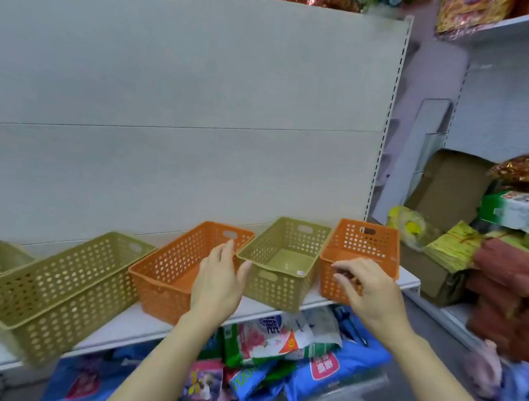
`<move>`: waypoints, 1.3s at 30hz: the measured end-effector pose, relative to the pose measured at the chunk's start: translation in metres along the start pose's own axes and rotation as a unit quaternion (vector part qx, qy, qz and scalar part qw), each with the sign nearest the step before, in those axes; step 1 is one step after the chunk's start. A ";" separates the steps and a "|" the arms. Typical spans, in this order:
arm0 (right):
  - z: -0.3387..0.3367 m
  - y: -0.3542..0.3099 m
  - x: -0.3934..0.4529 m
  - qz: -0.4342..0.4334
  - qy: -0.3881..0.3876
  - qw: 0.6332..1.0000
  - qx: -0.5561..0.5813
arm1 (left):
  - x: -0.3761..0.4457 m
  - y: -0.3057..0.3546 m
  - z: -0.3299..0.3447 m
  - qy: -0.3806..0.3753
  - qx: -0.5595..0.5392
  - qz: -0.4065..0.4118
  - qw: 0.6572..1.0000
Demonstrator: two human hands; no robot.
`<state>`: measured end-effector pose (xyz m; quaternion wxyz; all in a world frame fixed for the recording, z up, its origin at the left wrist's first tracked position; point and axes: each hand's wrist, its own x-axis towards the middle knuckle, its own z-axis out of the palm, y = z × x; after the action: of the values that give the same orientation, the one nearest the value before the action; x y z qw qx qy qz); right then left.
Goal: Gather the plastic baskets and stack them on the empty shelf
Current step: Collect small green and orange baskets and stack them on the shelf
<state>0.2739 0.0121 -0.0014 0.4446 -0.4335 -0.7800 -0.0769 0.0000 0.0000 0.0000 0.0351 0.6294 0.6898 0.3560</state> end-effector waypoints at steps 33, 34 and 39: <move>0.139 0.076 0.020 -0.038 0.112 0.990 -0.070 | 0.100 0.119 0.031 0.199 -0.676 -0.172 0.688; 0.147 0.060 0.026 -0.032 0.107 0.991 -0.070 | 0.100 0.112 0.026 0.189 -0.673 -0.170 0.695; 0.180 -0.009 0.053 0.028 0.029 0.995 -0.096 | 0.096 0.076 0.006 0.135 -0.653 -0.156 0.729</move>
<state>0.1419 0.1298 -0.0655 0.4254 -0.4935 -0.7434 -0.1510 0.0476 0.0854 0.0747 0.3989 0.2807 0.3733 0.7892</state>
